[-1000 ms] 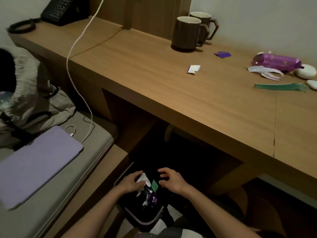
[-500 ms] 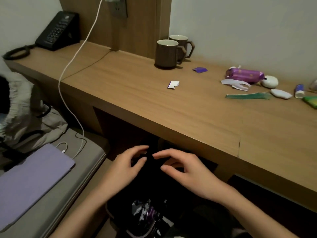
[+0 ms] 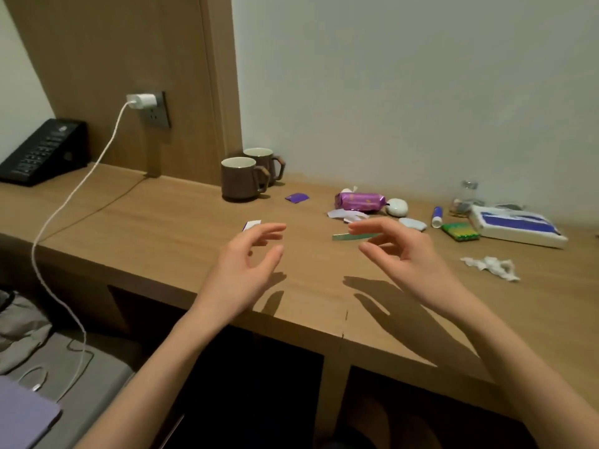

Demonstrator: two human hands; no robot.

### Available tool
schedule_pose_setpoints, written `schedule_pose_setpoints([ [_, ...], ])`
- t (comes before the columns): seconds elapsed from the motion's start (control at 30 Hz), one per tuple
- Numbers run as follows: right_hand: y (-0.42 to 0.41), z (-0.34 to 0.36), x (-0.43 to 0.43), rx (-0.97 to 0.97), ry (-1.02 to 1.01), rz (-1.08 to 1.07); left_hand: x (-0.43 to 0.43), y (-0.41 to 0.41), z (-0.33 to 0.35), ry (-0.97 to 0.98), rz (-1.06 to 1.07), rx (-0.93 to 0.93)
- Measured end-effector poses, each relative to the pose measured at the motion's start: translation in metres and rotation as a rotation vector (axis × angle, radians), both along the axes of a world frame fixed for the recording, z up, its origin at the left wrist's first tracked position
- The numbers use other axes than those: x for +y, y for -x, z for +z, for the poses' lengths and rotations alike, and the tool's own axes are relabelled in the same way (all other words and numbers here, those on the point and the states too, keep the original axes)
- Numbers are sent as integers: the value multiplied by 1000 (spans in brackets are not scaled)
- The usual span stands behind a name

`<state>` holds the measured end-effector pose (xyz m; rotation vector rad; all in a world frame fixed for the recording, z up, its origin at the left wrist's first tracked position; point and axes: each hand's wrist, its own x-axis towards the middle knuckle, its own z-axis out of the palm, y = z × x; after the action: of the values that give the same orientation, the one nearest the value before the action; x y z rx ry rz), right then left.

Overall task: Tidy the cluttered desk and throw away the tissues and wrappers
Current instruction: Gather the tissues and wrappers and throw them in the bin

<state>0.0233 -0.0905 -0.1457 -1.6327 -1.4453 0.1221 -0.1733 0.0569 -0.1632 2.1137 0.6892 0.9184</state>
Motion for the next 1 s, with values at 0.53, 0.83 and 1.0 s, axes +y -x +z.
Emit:
schedule_pose_setpoints([
  [0.53,-104,-59,66,-465,248,-272,108,-75,-40,-43,324,344],
  [0.83,-112,-53,57,-586,236,-365,100,-92,-44,-101,277,230],
  [1.0,-132,-52,39,-527,317,-507,101,-93,-41,-91,200,183],
])
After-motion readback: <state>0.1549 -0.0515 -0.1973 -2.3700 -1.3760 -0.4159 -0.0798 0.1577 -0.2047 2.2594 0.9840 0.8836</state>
